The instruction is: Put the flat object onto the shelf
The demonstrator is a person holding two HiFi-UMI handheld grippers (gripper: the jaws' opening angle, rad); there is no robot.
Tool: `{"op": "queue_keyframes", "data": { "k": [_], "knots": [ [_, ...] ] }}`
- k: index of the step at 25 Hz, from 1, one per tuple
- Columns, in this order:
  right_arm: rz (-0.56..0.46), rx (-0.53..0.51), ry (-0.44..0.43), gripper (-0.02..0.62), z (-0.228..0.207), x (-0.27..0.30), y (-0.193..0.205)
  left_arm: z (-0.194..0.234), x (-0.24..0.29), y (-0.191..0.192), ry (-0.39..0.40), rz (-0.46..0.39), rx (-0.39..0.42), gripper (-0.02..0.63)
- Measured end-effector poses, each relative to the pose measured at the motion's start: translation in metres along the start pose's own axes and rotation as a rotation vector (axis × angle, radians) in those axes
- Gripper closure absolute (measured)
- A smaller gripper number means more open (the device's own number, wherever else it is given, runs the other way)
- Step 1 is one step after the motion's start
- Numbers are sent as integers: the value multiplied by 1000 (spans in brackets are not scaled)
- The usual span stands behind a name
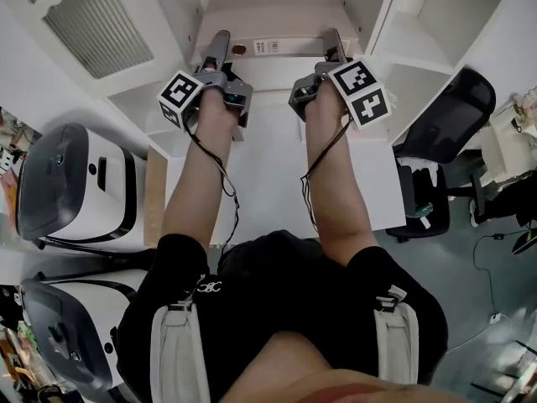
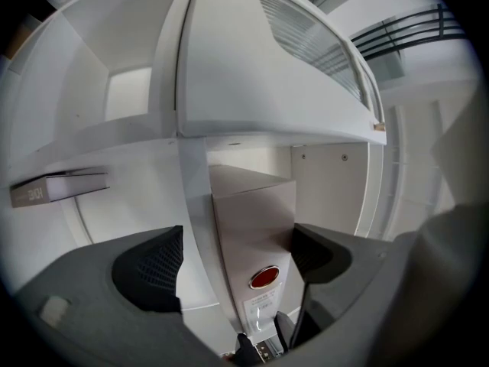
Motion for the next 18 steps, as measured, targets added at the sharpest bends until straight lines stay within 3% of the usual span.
{"op": "queue_keyframes", "data": {
  "k": [7,11,14,18],
  "knots": [
    [-55,-36,40,227,4,5,5,3,9,-3,3,-7,14,187],
    [-47,-26,-10,229,2,-1,4,1,-1,-6,-20,0,51,187],
    [-108,-131,-50,229,0,-13,-2,-2,-15,-5,-21,8,150,187],
    [-182,-391,-155,234,5,-27,-8,-17,-34,-3,-8,11,421,189]
  ]
}}
Point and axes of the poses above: the fingertips, and each gripper's own axes: x forward along the fingers, z to its left, y out of its underside, the point moved 10 cm from there along -x, backward along the fingers, and after that the axes turned 2 degrees about -y, right-handed, at the moved point
